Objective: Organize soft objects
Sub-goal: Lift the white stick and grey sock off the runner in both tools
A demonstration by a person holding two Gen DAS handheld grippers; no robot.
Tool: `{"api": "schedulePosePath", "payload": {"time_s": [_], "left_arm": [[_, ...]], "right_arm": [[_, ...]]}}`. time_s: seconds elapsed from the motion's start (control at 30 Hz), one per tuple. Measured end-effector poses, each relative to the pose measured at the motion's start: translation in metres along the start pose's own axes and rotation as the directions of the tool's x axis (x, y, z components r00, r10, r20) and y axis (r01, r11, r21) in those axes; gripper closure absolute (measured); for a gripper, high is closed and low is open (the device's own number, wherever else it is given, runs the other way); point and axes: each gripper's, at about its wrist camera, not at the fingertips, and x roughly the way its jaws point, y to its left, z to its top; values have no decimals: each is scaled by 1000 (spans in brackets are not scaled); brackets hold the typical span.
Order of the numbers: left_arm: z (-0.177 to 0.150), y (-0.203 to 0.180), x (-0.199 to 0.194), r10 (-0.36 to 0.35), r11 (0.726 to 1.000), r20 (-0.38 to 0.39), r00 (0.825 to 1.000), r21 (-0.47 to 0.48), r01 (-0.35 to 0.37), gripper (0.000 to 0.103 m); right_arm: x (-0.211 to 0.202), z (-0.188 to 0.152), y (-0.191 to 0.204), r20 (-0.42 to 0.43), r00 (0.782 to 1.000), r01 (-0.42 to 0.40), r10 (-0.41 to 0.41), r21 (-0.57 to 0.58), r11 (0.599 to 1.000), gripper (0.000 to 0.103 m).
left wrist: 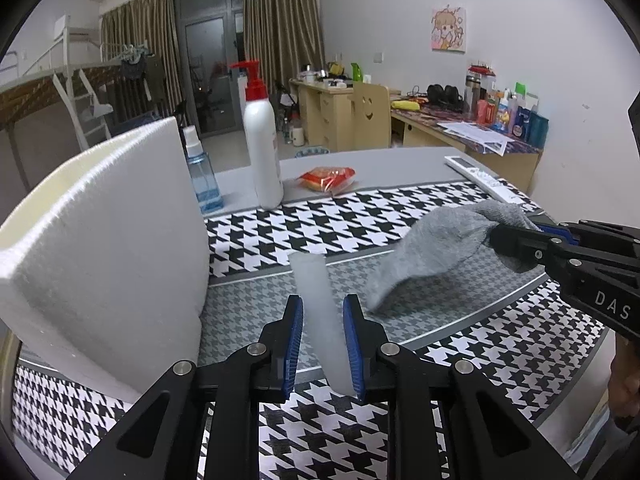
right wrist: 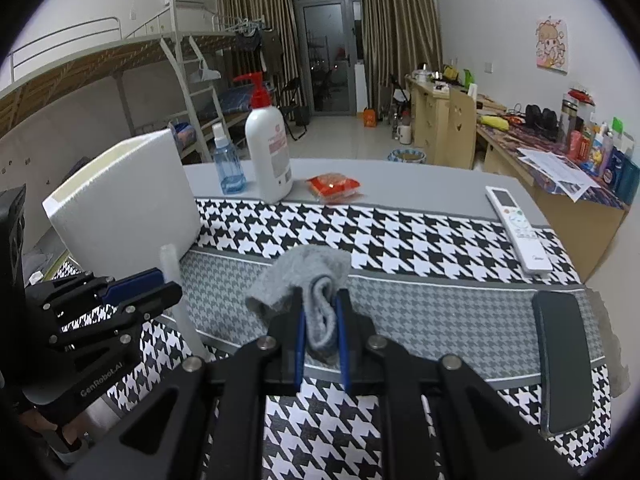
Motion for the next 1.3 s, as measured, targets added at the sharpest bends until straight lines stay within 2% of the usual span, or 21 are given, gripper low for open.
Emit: {"api": "schedulePosePath", "payload": {"time_s": [0.13,0.27,0.57,0.63,0.77,1.1,1.3], "left_arm": [[2,1,-4,1,1000,12,1000,6,-1,86],[-1,3,-4,-1,1000,8,1000,3,1,86],[-7,-2,12,-28,1000,-62,998,4,28,85],[-5,-5,19,-33,999,-81,996,4,34,84],[-2,-13,27,-58,998,-96,994,2,58,65],[3,-34,51,-94,995,-157,983,-2,95,65],[5,-40,61,-92,996,-172,981,-11,91,65]], "right_arm": [[-4,2,1,15,1000,1,-1,4,1000,86],[-7,1,2,24,1000,10,-10,0,1000,86],[-15,0,-1,41,999,33,-34,11,999,86],[-20,0,-3,52,998,40,-40,17,999,86],[-25,0,-8,66,997,47,-48,23,999,86],[-32,-5,-22,73,996,57,-59,41,998,86],[-35,-8,-30,68,995,67,-71,49,997,86]]}}
